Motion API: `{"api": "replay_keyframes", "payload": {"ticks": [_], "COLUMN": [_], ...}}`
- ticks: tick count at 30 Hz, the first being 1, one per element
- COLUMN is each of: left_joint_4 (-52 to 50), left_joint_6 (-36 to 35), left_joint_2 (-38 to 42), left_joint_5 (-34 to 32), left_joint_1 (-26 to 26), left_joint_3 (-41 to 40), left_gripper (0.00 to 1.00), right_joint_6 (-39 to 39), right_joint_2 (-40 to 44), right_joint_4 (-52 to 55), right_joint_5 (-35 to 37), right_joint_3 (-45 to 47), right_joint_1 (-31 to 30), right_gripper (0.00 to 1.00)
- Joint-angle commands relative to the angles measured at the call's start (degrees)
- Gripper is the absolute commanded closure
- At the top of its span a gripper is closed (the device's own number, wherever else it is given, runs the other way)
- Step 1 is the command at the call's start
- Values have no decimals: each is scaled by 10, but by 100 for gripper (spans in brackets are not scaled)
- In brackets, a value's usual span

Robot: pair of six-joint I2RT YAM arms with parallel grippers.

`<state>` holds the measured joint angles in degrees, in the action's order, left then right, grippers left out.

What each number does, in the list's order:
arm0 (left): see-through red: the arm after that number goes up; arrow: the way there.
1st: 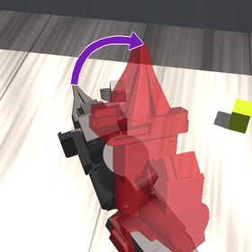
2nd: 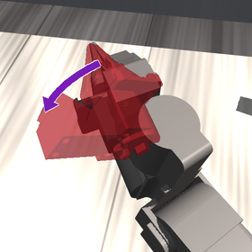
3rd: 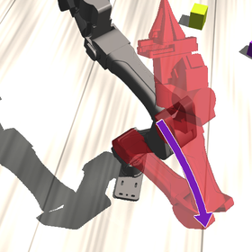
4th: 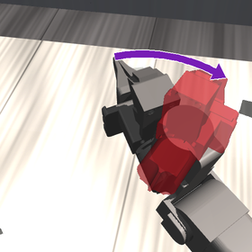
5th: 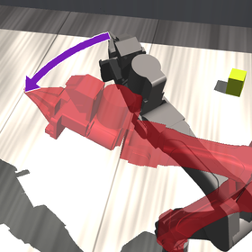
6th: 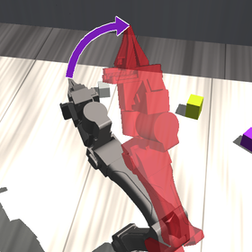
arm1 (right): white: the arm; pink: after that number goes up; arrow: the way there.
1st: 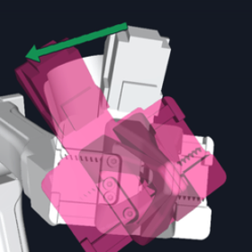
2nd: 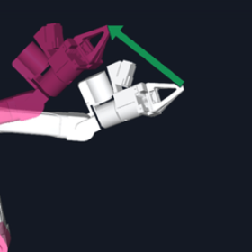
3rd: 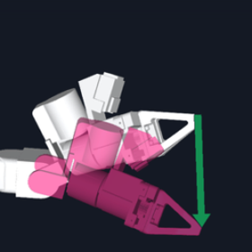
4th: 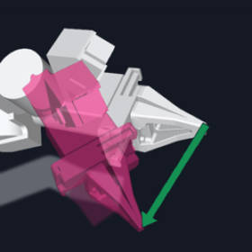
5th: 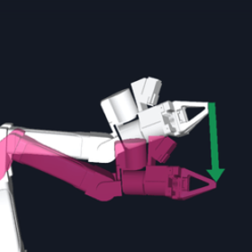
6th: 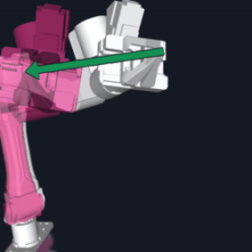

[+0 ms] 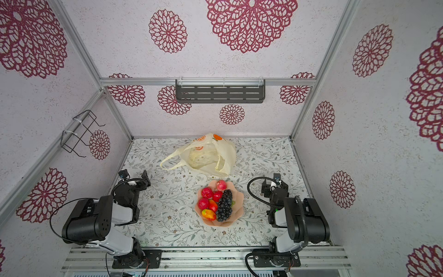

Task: Take fruits out of the plastic bag
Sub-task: Reset both arms

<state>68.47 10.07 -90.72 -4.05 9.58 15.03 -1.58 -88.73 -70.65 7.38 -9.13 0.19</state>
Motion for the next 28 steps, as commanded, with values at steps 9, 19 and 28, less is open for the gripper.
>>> {"api": "replay_keyframes", "payload": {"ticks": [9, 19, 28], "left_joint_4": [-161, -158, -151], "left_joint_6": [-5, -8, -9], "left_joint_2": [8, 10, 12], "left_joint_5": [-131, -134, -133], "left_joint_1": [-28, -30, -31], "left_joint_3": [88, 85, 80], "left_gripper": [3, 3, 3], "right_joint_6": [45, 25, 26], "right_joint_2": [9, 8, 8], "right_joint_4": [5, 39, 29], "right_joint_5": [39, -8, -12], "right_joint_3": [-46, -64, -59], "right_joint_1": [-2, -3, -2], "right_gripper": [1, 1, 1]}}
